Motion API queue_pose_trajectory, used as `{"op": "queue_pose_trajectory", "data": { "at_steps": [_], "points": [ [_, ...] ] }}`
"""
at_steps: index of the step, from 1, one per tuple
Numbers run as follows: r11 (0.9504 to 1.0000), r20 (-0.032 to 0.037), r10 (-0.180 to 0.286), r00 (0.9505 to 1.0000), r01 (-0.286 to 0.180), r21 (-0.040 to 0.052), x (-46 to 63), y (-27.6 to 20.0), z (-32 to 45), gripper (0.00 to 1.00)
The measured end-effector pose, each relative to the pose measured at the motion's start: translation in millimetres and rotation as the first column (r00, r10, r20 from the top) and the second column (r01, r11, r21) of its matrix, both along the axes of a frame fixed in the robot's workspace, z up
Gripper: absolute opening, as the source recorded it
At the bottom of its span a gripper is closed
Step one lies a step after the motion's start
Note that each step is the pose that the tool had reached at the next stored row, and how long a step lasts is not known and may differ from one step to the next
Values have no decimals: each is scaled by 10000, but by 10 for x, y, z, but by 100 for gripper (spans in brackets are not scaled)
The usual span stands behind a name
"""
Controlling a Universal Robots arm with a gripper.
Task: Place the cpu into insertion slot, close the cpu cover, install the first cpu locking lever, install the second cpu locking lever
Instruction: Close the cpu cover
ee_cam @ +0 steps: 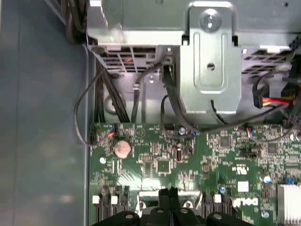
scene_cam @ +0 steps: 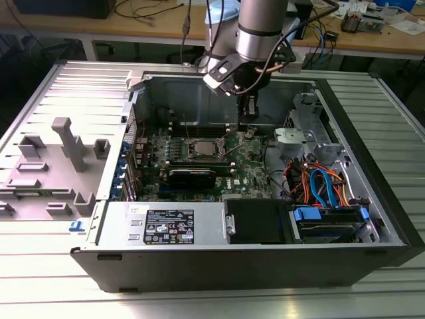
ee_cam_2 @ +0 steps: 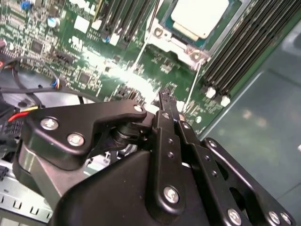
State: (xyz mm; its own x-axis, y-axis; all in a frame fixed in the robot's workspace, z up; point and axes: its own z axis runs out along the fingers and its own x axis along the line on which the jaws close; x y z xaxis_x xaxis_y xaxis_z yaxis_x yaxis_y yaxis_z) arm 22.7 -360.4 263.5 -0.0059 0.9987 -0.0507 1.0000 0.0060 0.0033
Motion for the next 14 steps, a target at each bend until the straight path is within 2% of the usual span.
{"op": "queue_pose_trajectory", "data": {
  "at_steps": [9, 14],
  "points": [
    [10000, -26, 21, 10000, -21, 0, 175, 3, -31, 11],
    [9990, -39, 454, 9990, -454, 1, 189, 12, -153, 11]
  ]
}}
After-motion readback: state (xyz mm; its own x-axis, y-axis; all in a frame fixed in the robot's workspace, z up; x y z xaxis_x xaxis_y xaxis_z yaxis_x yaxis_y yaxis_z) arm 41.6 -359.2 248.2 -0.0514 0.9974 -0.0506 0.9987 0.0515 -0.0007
